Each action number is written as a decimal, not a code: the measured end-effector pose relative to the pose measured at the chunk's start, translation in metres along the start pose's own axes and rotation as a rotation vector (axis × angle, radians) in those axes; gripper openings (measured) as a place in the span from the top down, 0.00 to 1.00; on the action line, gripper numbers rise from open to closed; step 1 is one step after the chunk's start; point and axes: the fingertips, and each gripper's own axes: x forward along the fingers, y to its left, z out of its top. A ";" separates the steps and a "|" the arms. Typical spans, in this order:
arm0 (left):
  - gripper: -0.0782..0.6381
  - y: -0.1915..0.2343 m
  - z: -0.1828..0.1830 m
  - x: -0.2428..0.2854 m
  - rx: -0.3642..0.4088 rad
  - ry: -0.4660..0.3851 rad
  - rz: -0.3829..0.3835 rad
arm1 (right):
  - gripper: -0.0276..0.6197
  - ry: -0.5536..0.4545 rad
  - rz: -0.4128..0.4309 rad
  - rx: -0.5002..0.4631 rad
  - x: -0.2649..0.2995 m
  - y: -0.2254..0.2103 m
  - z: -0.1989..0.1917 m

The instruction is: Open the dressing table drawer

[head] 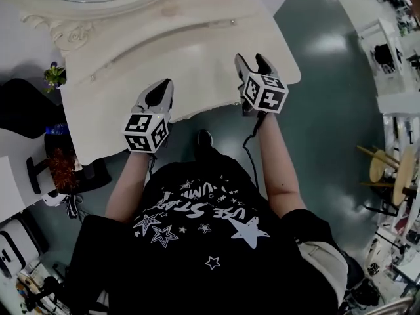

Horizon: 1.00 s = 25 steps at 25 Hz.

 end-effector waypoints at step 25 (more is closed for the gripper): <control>0.89 0.040 -0.008 0.065 -0.089 0.030 0.171 | 0.60 0.152 0.020 -0.147 0.176 -0.040 -0.002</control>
